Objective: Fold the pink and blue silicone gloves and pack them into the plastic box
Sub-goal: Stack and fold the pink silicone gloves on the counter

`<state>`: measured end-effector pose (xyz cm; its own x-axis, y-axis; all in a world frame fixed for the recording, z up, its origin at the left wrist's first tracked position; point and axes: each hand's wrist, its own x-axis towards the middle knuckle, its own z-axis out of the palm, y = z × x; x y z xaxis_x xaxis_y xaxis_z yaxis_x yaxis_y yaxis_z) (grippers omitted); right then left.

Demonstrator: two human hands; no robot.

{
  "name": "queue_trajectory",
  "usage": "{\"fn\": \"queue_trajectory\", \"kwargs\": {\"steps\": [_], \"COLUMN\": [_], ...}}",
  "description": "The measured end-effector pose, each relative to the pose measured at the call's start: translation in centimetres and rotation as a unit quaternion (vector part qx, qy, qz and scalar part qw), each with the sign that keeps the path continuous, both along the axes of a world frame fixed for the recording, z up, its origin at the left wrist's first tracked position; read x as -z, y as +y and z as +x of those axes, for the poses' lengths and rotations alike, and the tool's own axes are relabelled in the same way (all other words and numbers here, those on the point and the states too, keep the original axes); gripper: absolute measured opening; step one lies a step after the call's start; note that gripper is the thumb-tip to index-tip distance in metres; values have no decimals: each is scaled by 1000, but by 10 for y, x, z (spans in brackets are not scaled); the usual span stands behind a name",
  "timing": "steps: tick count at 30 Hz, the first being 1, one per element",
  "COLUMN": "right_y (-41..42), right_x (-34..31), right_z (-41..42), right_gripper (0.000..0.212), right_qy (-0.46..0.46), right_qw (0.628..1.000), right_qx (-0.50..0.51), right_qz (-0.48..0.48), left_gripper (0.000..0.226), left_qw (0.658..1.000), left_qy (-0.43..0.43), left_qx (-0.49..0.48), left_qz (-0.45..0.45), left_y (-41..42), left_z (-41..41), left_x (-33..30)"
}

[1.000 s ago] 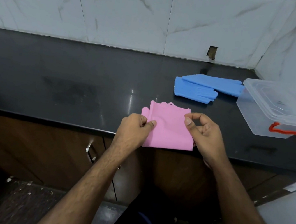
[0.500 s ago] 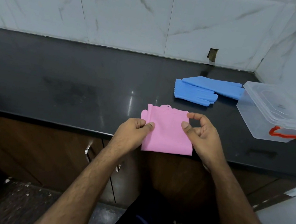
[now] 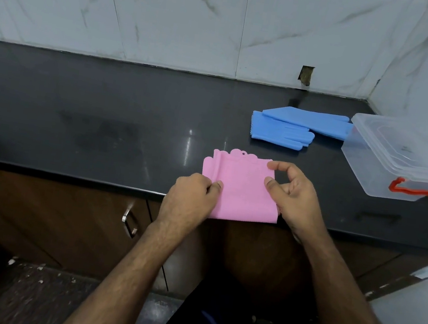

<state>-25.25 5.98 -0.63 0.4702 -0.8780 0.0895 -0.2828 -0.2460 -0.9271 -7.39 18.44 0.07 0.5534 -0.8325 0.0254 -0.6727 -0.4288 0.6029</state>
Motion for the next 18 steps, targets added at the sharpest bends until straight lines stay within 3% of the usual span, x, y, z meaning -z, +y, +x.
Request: {"fn": "queue_trajectory", "kwargs": {"steps": [12,18], "right_y": [1,7], "right_x": [-9,-12], "right_z": [10,9], "right_gripper": [15,23], "right_qy": [48,111], "right_qw": [998,991], "right_qx": [29,53], "right_qz": [10,-50], "left_gripper": [42,42], "left_qw": [990,985], "left_qy": [-96,-125], "left_qx": [16,15], "left_qz": [105,120], "left_y": [-7,-7], "left_z": [-5,-5], "left_x": [-6,-7]}}
